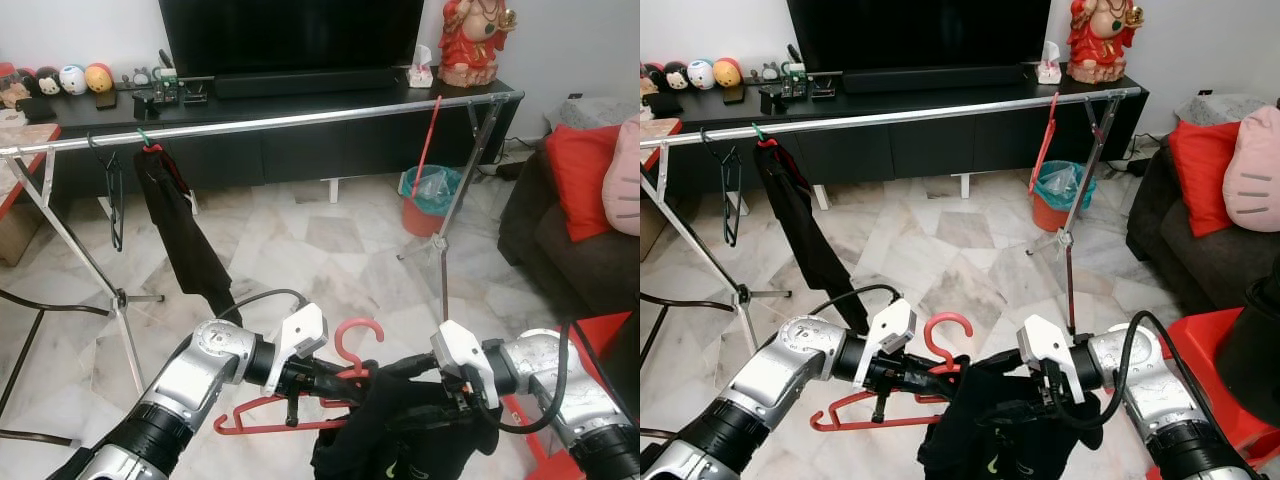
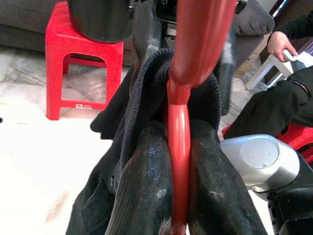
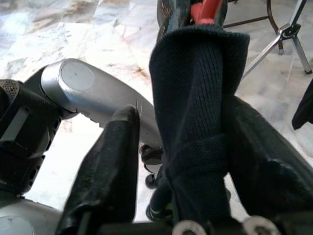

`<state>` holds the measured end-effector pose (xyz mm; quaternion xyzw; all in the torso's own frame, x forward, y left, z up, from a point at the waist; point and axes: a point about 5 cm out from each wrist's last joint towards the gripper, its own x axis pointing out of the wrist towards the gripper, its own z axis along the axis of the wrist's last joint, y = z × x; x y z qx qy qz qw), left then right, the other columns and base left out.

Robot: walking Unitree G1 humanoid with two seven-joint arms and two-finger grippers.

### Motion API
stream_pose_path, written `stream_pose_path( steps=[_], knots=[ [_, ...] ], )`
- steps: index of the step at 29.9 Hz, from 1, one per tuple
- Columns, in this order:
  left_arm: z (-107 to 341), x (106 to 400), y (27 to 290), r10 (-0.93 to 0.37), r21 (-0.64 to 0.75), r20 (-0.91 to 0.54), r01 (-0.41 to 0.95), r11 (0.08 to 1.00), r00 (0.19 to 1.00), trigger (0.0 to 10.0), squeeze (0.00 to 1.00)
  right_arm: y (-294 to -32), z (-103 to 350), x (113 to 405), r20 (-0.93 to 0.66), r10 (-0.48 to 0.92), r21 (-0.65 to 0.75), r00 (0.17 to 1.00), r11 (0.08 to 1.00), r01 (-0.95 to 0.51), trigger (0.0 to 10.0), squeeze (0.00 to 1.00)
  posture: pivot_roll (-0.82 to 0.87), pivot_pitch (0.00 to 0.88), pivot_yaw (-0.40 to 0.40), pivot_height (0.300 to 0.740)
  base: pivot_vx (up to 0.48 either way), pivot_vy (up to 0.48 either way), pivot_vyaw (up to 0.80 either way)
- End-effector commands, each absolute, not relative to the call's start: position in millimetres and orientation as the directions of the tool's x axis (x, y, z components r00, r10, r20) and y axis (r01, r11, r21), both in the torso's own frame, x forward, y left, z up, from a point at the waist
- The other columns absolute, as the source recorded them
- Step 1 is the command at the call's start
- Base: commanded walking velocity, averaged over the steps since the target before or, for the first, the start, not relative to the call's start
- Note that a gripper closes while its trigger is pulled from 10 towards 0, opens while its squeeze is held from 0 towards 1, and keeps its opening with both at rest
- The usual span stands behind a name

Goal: Hang hanger

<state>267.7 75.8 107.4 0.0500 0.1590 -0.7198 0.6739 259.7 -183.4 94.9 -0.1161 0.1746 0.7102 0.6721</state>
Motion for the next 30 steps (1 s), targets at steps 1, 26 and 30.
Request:
stream_pose_path(
  steps=[1, 26, 30],
  knots=[
    [121.1, 270.3, 72.3, -0.965, -0.114, -0.244, 0.991, -0.068, -0.094, 10.0, 0.00, -185.9, 89.8, 256.8, -0.439, 0.894, 0.114, -0.095, -0.049, -0.992, 0.0, 0.00, 0.02, 0.004, -0.009, 0.740, 0.000, 0.000, 0.00],
    [121.9, 270.4, 69.5, -0.972, -0.114, -0.221, 0.992, -0.062, -0.086, 10.0, 0.00, -179.6, 84.6, 252.8, -0.410, 0.908, 0.132, -0.088, -0.037, -0.991, 0.0, 0.00, 0.02, 0.000, -0.010, 0.740, 0.000, 0.000, 0.00],
    [123.3, 271.1, 68.9, -0.973, -0.111, -0.216, 0.992, -0.060, -0.083, 10.0, 0.00, -178.2, 85.0, 252.7, -0.403, 0.910, 0.137, -0.094, -0.042, -0.990, 0.0, 0.00, 0.02, 0.000, -0.011, 0.740, 0.000, 0.000, 0.00]
  ],
)
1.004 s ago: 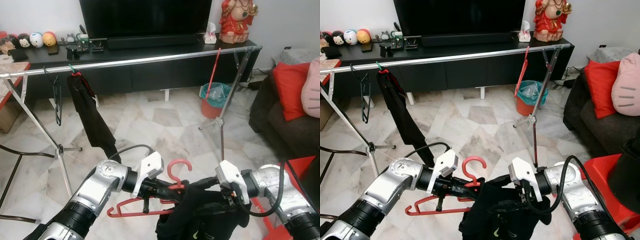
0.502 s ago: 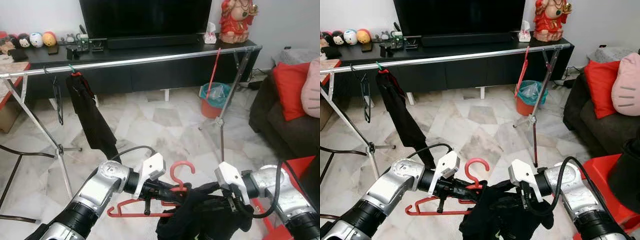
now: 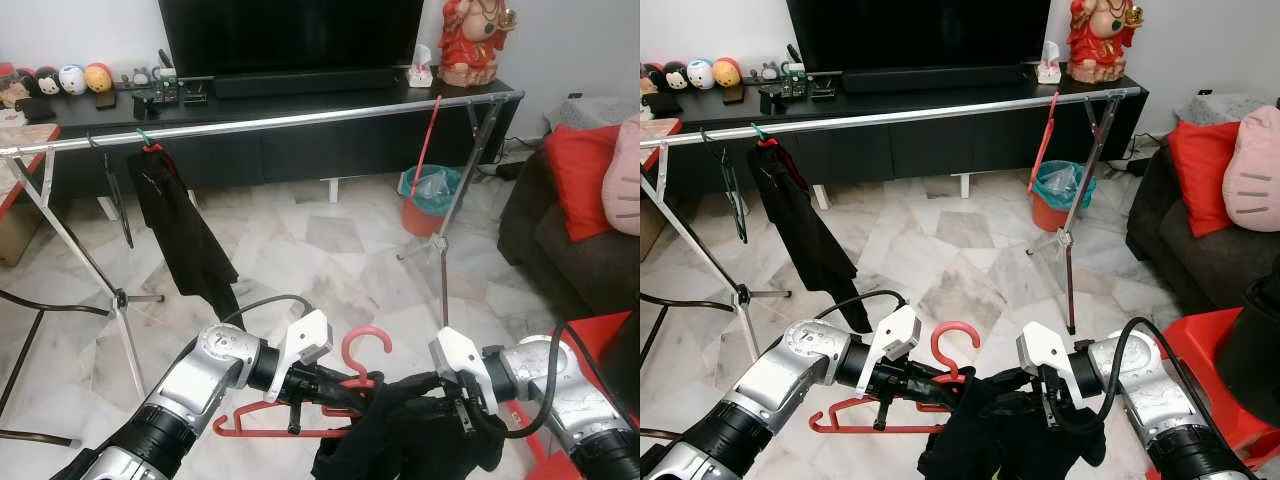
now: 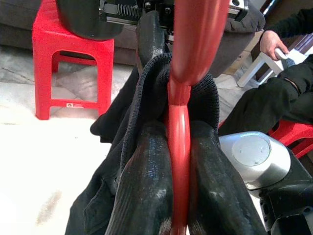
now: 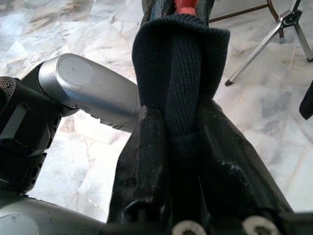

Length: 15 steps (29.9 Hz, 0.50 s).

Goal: Hang hanger

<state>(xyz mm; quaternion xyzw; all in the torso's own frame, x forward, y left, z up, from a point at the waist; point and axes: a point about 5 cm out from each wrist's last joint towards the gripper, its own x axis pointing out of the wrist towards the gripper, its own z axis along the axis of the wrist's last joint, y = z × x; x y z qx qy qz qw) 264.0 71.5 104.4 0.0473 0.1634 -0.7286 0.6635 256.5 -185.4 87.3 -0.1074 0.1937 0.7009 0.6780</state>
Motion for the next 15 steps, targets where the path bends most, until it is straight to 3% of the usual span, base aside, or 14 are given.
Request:
stream_pose_path(
  steps=[1, 15],
  knots=[
    [123.5, 271.9, 68.7, -0.973, -0.110, -0.216, 0.992, -0.057, -0.080, 10.0, 0.00, -177.7, 85.3, 252.9, -0.403, 0.910, 0.139, -0.099, -0.046, -0.989, 0.0, 0.00, 0.02, 0.000, -0.012, 0.740, 0.000, 0.000, 0.00],
    [123.5, 273.3, 68.6, -0.974, -0.097, -0.220, 0.994, -0.041, -0.061, 10.0, 0.00, -177.6, 85.1, 253.4, -0.429, 0.897, 0.136, -0.104, -0.050, -0.990, 0.0, 0.00, 0.02, 0.000, -0.014, 0.740, 0.000, 0.000, 0.00]
  ],
)
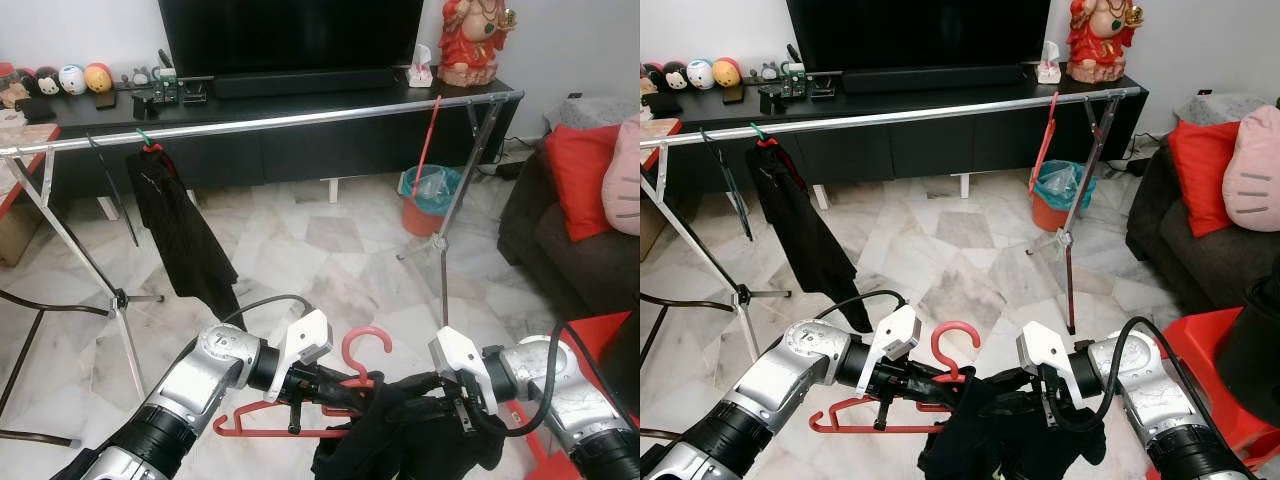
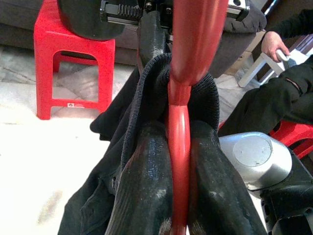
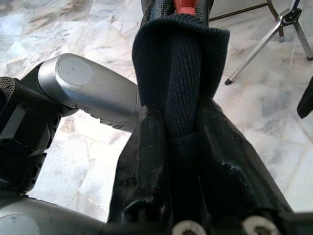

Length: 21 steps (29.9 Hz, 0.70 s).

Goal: Hang hanger

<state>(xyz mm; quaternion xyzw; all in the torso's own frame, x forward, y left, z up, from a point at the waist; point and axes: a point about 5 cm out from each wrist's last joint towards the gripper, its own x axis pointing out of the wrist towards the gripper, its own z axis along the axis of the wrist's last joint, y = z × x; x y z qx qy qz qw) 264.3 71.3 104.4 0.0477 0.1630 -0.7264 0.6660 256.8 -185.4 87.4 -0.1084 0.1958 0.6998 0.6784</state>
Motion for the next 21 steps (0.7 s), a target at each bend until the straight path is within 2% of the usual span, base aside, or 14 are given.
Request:
stream_pose_path(
  steps=[1, 2, 3, 4, 5, 6, 7, 11, 12, 14, 17, 19, 20, 21],
  knots=[
    [122.9, 273.8, 68.4, -0.973, -0.098, -0.222, 0.995, -0.035, -0.056, 10.0, 0.00, -175.9, 83.8, 253.4, -0.439, 0.894, 0.115, -0.094, -0.048, -0.992, 0.0, 0.00, 0.02, 0.000, -0.014, 0.740, 0.000, 0.000, 0.00],
    [123.2, 274.2, 68.1, -0.974, -0.098, -0.221, 0.995, -0.034, -0.055, 10.0, 0.00, -175.2, 82.9, 256.2, -0.455, 0.888, 0.090, -0.063, -0.025, -0.996, 2.8, 0.00, 0.01, 0.000, -0.013, 0.740, 0.000, 0.000, 0.00],
    [123.2, 274.2, 68.1, -0.974, -0.098, -0.221, 0.995, -0.034, -0.055, 10.0, 0.00, -175.2, 82.9, 256.2, -0.455, 0.888, 0.090, -0.063, -0.025, -0.996, 2.8, 0.00, 0.01, 0.000, -0.013, 0.740, 0.000, 0.000, 0.00],
    [123.4, 274.3, 67.8, -0.974, -0.099, -0.220, 0.995, -0.034, -0.055, 10.0, 0.00, -175.5, 83.1, 257.0, -0.456, 0.888, 0.090, -0.060, -0.021, -0.996, 10.0, 0.00, 0.01, 0.000, -0.012, 0.740, 0.000, 0.000, 0.00],
    [123.3, 274.4, 67.5, -0.974, -0.099, -0.221, 0.995, -0.033, -0.055, 10.0, 0.00, -176.0, 83.3, 257.7, -0.453, 0.890, 0.101, -0.058, -0.013, -0.995, 10.0, 0.00, 0.01, 0.000, -0.012, 0.740, 0.000, 0.000, 0.00],
    [123.4, 274.4, 67.3, -0.974, -0.099, -0.220, 0.995, -0.034, -0.055, 10.0, 0.00, -176.2, 83.9, 258.7, -0.450, 0.891, 0.106, -0.054, -0.007, -0.994, 10.0, 0.35, 0.01, 0.000, -0.014, 0.740, 0.000, 0.000, 0.00],
    [123.4, 274.4, 67.2, -0.974, -0.100, -0.219, 0.994, -0.034, -0.055, 10.0, 0.00, -176.7, 84.3, 258.8, -0.449, 0.892, 0.114, -0.059, -0.008, -0.993, 10.0, 1.00, 0.01, 0.000, -0.014, 0.740, 0.000, 0.000, 0.00],
    [123.4, 274.4, 66.7, -0.975, -0.100, -0.218, 0.994, -0.033, -0.055, 10.0, 0.00, -179.4, 86.4, 256.9, -0.462, 0.883, 0.114, -0.088, -0.040, -0.993, 10.0, 1.00, 0.01, 0.000, -0.016, 0.740, 0.000, 0.000, 0.00],
    [123.4, 274.5, 66.4, -0.975, -0.101, -0.216, 0.994, -0.033, -0.054, 10.0, 0.00, -180.1, 87.7, 256.6, -0.466, 0.880, 0.108, -0.097, -0.052, -0.993, 10.0, 0.04, 0.01, 0.000, -0.017, 0.740, 0.000, 0.000, 0.00],
    [123.5, 274.5, 66.2, -0.975, -0.101, -0.215, 0.994, -0.033, -0.054, 10.0, 0.00, -180.3, 89.1, 256.3, -0.464, 0.879, 0.106, -0.106, -0.064, -0.992, 10.0, 0.00, 0.01, 0.000, -0.019, 0.740, 0.000, 0.000, 0.00],
    [123.7, 274.0, 65.8, -0.976, -0.102, -0.211, 0.994, -0.035, -0.056, 10.0, 0.00, -180.1, 89.9, 255.2, -0.463, 0.876, 0.128, -0.137, -0.086, -0.988, 10.0, 0.00, 0.01, 0.000, -0.020, 0.740, 0.000, 0.000, 0.00],
    [123.3, 273.8, 65.6, -0.976, -0.102, -0.212, 0.994, -0.034, -0.055, 10.0, 0.00, -180.6, 88.6, 254.2, -0.476, 0.865, 0.147, -0.156, -0.096, -0.984, 10.0, 0.14, 0.01, 0.000, -0.021, 0.740, 0.000, 0.000, 0.00],
    [123.2, 273.7, 65.4, -0.976, -0.102, -0.211, 0.994, -0.034, -0.055, 10.0, 0.00, -180.7, 87.7, 254.0, -0.483, 0.861, 0.151, -0.161, -0.099, -0.984, 10.0, 1.00, 0.01, 0.000, -0.023, 0.740, 0.000, 0.000, 0.00],
    [123.3, 273.6, 65.3, -0.976, -0.102, -0.211, 0.994, -0.034, -0.055, 10.0, 0.00, -180.7, 87.4, 253.9, -0.485, 0.860, 0.152, -0.162, -0.099, -0.983, 10.0, 1.00, 0.01, 0.000, -0.023, 0.740, 0.000, 0.000, 0.00]
  ],
)
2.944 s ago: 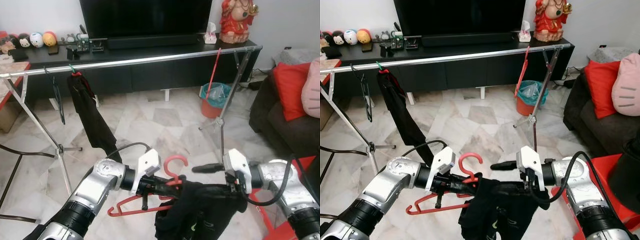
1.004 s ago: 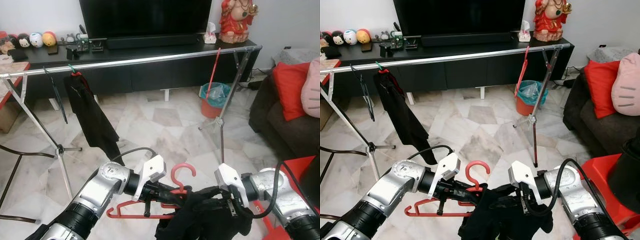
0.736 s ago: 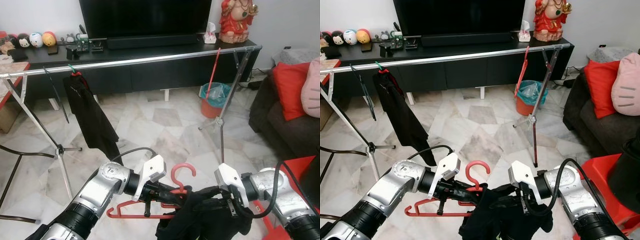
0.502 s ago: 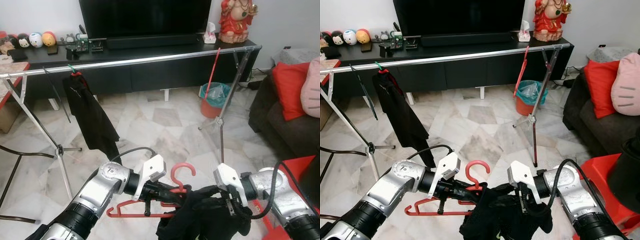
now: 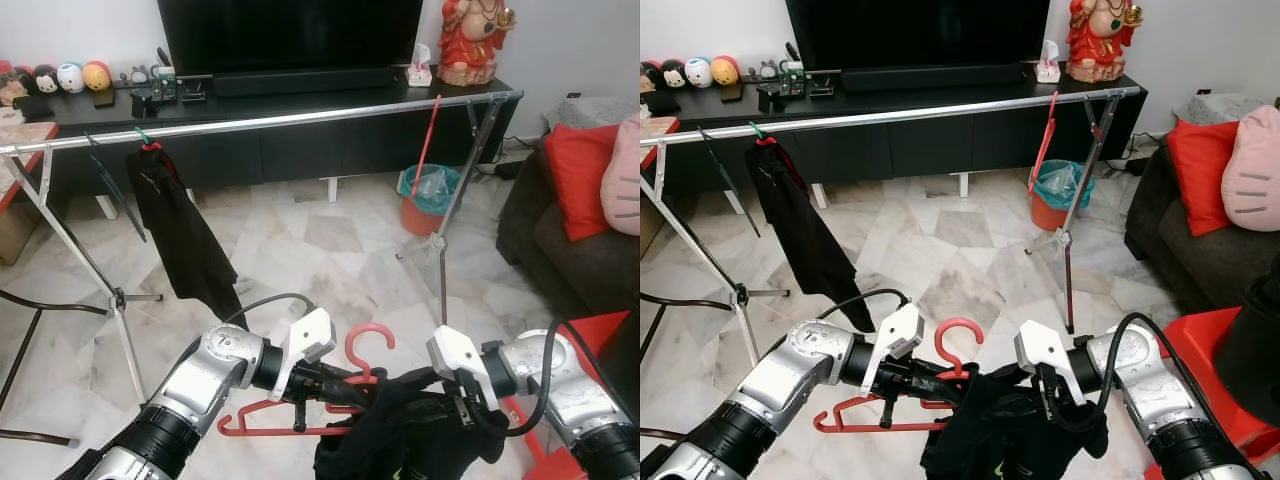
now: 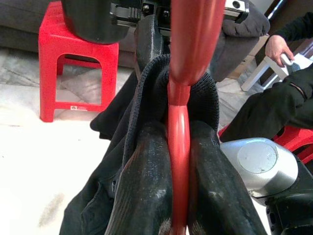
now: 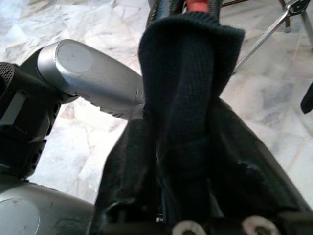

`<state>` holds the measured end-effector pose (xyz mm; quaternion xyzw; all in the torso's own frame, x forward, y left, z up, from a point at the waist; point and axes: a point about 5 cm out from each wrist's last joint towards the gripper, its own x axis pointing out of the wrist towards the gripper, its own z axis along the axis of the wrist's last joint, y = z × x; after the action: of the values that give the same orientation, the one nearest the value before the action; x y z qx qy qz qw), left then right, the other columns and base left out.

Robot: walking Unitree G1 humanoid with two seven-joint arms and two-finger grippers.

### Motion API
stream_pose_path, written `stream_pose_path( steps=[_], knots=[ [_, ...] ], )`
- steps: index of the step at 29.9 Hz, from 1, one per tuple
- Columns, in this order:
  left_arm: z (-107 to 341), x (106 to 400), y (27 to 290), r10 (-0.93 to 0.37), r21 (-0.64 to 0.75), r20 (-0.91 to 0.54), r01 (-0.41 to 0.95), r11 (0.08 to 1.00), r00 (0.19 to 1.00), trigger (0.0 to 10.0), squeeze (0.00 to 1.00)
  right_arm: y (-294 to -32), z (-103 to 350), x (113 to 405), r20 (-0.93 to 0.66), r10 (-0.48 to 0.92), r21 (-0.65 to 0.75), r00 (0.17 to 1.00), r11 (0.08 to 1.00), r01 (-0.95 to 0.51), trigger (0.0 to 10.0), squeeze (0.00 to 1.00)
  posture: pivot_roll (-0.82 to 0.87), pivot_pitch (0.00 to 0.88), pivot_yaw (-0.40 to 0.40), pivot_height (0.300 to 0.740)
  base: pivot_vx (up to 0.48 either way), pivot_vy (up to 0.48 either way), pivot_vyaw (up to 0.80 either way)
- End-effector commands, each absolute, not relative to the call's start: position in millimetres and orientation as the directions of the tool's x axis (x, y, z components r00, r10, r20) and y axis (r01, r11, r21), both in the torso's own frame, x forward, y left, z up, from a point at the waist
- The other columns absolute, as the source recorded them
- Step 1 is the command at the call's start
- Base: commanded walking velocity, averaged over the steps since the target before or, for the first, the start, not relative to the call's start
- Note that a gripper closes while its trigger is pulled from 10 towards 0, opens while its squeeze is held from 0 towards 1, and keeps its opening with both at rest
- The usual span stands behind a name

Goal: Hang hanger

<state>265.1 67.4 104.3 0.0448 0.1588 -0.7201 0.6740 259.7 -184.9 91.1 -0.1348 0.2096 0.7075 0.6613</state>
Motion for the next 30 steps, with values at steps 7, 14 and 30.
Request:
stream_pose_path(
  steps=[7, 14, 30],
  knots=[
    [124, 273, 65, -0.976, -0.102, -0.208, 0.994, -0.037, -0.058, 10.0, 0.00, -177, 80, 252, -0.523, 0.835, 0.134, -0.172, -0.119, -0.984, 10.0, 0.00, 0.01, 0.001, -0.022, 0.740, 0.000, 0.000, 0.00],
    [125, 272, 62, -0.977, -0.102, -0.202, 0.994, -0.048, -0.068, 10.0, 0.00, -173, 69, 250, -0.566, 0.807, 0.135, -0.169, -0.111, -0.985, 10.0, 0.00, 0.02, 0.002, -0.022, 0.740, 0.000, 0.000, 0.00],
    [125, 270, 62, -0.977, -0.106, -0.199, 0.993, -0.052, -0.073, 10.0, 0.00, -169, 63, 251, -0.563, 0.813, 0.130, -0.153, -0.096, -0.987, 0.0, 0.00, 0.02, 0.004, -0.022, 0.740, 0.000, 0.000, 0.00]
  ],
)
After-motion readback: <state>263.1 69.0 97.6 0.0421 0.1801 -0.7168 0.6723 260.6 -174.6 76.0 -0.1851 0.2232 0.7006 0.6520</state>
